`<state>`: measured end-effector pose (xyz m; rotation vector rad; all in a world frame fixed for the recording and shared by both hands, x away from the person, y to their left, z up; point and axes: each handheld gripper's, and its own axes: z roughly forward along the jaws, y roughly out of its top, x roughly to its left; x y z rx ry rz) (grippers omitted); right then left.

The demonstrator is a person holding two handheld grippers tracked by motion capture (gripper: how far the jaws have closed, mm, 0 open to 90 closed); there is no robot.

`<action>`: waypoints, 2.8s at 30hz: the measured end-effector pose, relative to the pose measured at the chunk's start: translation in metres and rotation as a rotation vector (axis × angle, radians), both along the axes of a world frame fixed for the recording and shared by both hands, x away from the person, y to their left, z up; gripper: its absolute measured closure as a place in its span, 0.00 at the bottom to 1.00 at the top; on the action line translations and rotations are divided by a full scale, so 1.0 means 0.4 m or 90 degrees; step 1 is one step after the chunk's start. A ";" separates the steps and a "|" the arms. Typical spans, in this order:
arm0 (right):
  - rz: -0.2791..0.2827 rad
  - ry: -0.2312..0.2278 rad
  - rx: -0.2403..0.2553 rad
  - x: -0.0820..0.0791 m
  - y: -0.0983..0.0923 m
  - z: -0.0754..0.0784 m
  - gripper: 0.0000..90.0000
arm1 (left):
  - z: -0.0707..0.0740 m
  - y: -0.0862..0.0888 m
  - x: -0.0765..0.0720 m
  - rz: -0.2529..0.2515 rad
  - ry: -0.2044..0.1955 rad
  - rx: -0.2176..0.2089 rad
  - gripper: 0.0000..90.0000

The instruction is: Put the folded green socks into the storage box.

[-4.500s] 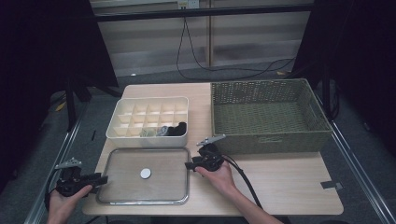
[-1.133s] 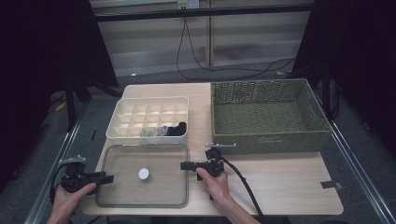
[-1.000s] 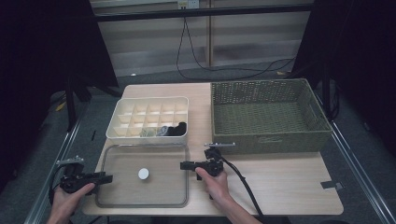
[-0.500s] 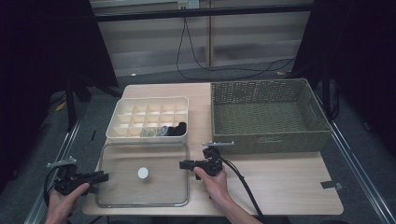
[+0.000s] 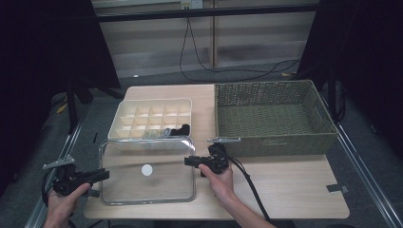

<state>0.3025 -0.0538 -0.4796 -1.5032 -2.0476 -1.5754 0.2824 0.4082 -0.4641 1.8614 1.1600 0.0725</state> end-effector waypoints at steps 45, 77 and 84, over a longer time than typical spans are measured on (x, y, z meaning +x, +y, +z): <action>-0.015 -0.079 -0.028 0.055 -0.005 0.114 0.77 | 0.117 -0.026 0.060 0.024 -0.080 0.022 0.77; -0.037 -0.099 -0.061 0.132 0.000 0.179 0.75 | 0.169 -0.048 0.145 0.034 -0.102 0.053 0.74; -0.031 -0.117 -0.081 0.149 0.009 0.208 0.74 | 0.193 -0.044 0.165 0.039 -0.114 0.050 0.74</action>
